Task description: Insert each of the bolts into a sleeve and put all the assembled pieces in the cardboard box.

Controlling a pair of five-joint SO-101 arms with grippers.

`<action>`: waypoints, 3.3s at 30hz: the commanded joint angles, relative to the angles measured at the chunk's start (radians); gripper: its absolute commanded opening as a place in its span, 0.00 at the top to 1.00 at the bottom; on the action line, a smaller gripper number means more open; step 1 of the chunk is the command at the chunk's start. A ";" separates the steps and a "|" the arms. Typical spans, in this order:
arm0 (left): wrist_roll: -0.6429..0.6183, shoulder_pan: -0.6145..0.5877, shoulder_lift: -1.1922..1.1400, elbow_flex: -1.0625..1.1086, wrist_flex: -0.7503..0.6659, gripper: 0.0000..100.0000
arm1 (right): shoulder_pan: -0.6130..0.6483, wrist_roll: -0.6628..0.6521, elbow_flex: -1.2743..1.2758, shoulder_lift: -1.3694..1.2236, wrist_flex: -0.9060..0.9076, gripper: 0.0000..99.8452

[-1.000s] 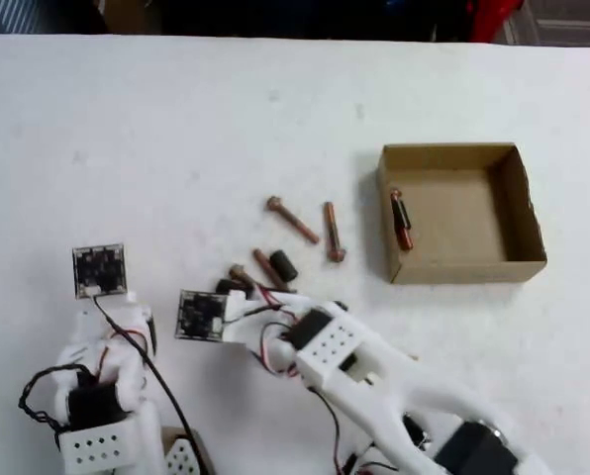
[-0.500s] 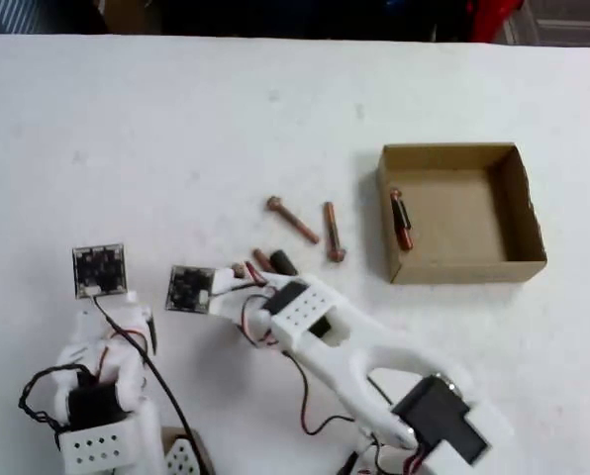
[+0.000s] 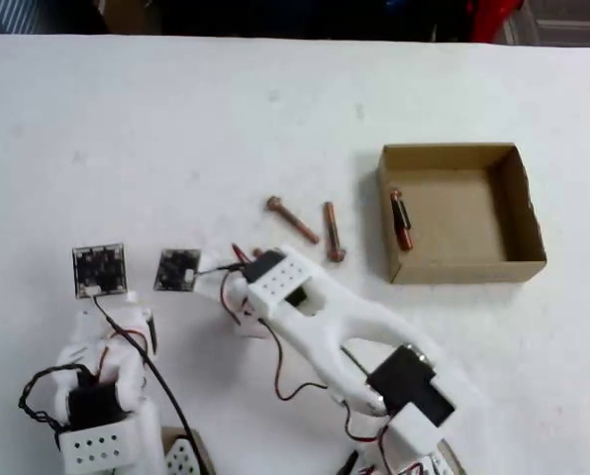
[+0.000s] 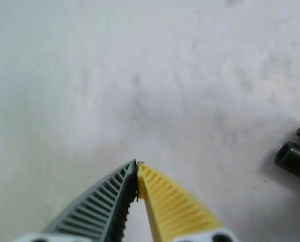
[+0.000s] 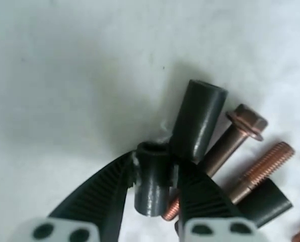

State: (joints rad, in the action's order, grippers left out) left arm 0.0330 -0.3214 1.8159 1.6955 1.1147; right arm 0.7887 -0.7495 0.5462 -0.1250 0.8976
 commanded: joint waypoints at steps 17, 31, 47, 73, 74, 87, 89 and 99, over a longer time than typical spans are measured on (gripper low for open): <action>0.006 -0.007 0.008 -0.017 -0.038 0.98 | -0.024 -0.006 -0.034 0.139 0.047 0.98; 0.006 0.001 0.008 -0.014 -0.032 0.98 | -0.045 -0.003 -0.032 0.590 0.254 0.98; 0.003 0.047 0.008 -0.014 -0.031 0.98 | -0.240 0.241 0.146 1.191 0.286 0.98; 0.112 0.067 0.005 -0.430 0.245 0.98 | -0.406 0.468 0.741 1.833 -0.018 0.98; 0.114 0.067 0.005 -0.446 0.253 0.98 | -0.403 0.483 0.752 1.850 -0.018 0.98; 0.153 0.068 -0.245 -0.601 0.250 0.98 | -0.407 0.489 0.833 1.925 -0.019 0.98; 0.153 0.087 -0.346 -0.661 0.238 0.98 | -0.407 0.489 0.833 1.925 -0.019 0.98; 0.051 0.271 -0.720 -0.864 0.238 0.98 | -0.487 0.537 0.853 1.925 -0.035 0.98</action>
State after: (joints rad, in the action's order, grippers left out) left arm 0.1266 -0.1235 1.1807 0.9053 1.3786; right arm 0.3437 -0.2585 1.4070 1.7898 0.9053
